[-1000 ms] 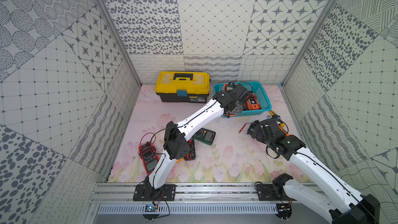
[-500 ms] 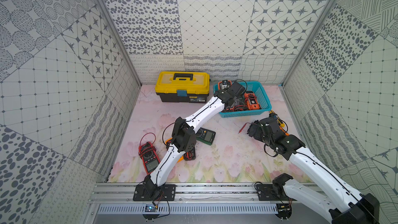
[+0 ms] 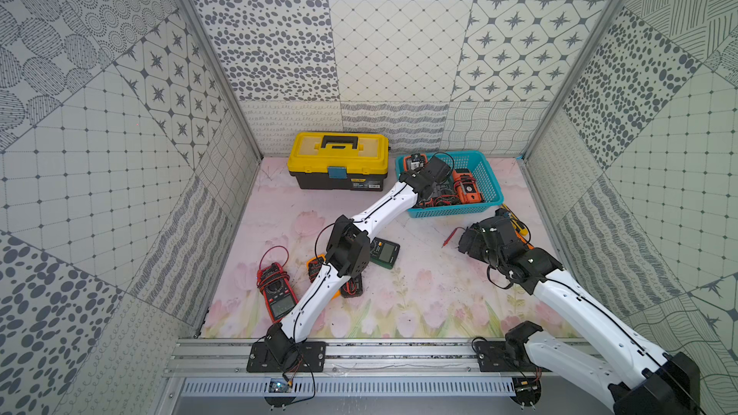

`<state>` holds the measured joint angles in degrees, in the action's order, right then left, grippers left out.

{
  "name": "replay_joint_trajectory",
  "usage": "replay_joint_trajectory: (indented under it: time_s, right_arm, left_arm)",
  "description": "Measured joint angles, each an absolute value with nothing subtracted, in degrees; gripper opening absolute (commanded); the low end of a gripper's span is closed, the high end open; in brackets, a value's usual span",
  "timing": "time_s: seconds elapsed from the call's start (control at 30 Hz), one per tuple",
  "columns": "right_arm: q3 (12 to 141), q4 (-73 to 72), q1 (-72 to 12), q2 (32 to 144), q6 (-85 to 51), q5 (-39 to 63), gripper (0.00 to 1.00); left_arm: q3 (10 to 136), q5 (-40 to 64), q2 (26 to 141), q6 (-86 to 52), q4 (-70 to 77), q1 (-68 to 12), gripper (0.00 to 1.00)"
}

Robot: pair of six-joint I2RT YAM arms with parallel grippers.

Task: Put the multimeter into the basket
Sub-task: Place the multimeter in the basket.

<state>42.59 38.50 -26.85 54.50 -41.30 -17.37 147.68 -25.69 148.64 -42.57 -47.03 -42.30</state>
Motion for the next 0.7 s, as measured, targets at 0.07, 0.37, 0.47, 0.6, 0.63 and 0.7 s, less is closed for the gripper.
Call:
replay_joint_trajectory:
  time_s: [0.07,0.37,0.47,0.6,0.63,0.7]
  right_arm:
    - [42.59,38.22,-26.85,54.87,-41.30,-17.28,0.98]
    - [42.59,37.58,-26.85,56.60,-41.30,-16.93,0.98]
    - [42.61,37.45,-26.85,56.71,-41.30,-16.95,0.98]
    - [42.61,37.43,-26.85,56.75,-41.30,-16.95,0.98]
    - [42.61,37.43,-26.85,56.82,-41.30,-16.95,0.98]
    - [42.63,37.36,-26.85,57.14,-41.30,-16.95,0.98]
  left_arm:
    - [147.68,-25.69,148.83,-42.19,-46.83,-42.22,0.00]
    - [147.96,-25.65,148.83,-41.54,-47.22,-41.82,0.00]
    - [148.00,-25.67,148.83,-41.06,-47.79,-41.50,0.00]
    - [147.98,-25.61,148.83,-40.36,-49.67,-41.19,0.00]
    - [147.98,-25.52,148.83,-40.29,-50.13,-41.15,0.00]
    - [147.63,-25.19,148.81,-40.23,-50.76,-41.08,0.00]
